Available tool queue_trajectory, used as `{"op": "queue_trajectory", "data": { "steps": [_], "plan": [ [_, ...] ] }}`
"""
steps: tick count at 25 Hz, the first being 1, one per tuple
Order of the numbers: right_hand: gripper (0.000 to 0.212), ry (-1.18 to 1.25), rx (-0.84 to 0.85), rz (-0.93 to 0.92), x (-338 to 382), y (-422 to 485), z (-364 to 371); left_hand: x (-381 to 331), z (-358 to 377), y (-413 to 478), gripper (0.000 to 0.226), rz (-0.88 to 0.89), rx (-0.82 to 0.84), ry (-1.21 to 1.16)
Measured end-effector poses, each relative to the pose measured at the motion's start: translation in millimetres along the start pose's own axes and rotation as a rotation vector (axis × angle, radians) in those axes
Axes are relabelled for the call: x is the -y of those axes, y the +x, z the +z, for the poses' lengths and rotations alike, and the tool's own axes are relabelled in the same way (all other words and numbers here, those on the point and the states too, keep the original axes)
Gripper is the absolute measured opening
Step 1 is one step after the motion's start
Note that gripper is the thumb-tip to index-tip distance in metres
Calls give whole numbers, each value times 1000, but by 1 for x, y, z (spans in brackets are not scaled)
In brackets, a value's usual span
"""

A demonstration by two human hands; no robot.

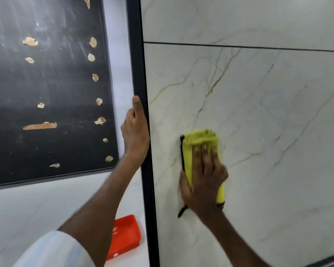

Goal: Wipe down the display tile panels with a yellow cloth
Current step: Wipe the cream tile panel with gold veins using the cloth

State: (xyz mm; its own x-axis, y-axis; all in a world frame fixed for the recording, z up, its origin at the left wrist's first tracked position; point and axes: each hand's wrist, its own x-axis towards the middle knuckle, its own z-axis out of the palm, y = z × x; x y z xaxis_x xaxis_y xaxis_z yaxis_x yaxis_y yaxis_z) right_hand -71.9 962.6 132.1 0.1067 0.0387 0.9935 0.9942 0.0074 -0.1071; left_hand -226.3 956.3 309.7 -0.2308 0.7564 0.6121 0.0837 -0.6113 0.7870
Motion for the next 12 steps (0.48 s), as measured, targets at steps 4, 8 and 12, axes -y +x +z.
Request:
{"op": "queue_trajectory", "data": {
  "steps": [4, 8, 12],
  "plan": [
    [83, 3, 138, 17, 7, -70, -9, 29, -7, -27, 45, -15, 49, 13],
    [84, 103, 52, -4, 18, 26, -12, 117, -19, -88, 86, -159, 86, -7],
    [74, 136, -41, -9, 17, 1, 2, 170, -18, -120, 106, -224, 82, -33]
  ]
}}
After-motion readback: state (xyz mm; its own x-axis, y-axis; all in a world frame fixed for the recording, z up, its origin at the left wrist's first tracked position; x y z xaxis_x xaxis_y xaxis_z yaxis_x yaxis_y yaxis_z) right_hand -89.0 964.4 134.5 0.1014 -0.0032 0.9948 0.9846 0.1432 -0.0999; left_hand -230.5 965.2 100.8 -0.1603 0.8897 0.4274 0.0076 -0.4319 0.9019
